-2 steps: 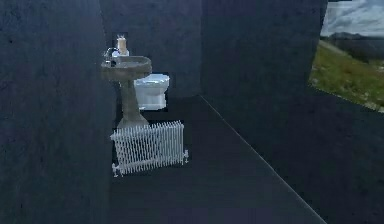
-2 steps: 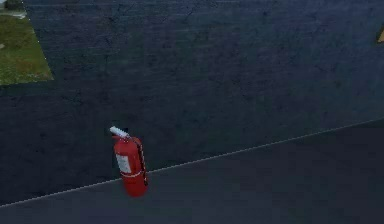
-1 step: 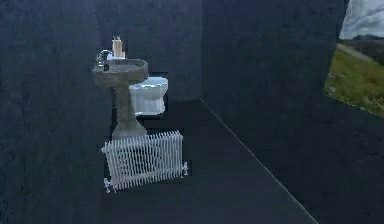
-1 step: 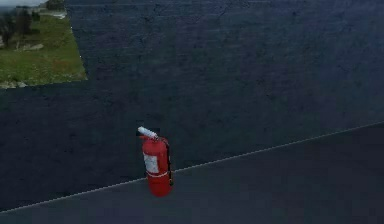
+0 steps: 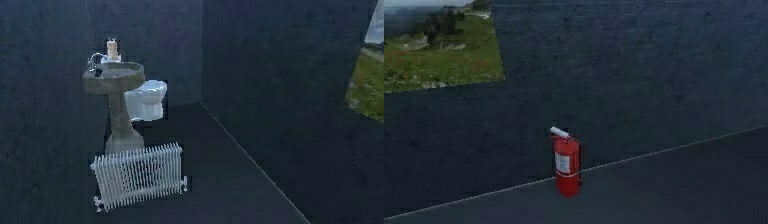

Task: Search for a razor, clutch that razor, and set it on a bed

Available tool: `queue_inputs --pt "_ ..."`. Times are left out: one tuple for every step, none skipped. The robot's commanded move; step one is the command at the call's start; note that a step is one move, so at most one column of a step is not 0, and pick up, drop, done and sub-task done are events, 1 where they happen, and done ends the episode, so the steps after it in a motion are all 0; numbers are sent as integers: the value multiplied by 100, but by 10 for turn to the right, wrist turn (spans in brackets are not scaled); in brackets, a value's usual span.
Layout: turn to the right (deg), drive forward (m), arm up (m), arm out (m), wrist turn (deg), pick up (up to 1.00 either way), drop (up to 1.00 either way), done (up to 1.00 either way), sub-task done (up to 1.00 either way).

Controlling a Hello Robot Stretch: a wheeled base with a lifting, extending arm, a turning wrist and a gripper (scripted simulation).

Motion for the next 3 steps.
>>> queue_inputs --pt "120 0 0 0 0 0 0 0 0" --pt "0 100 0 0 0 0 0 0 0" --pt "60 0 0 0 0 0 0 0 0"
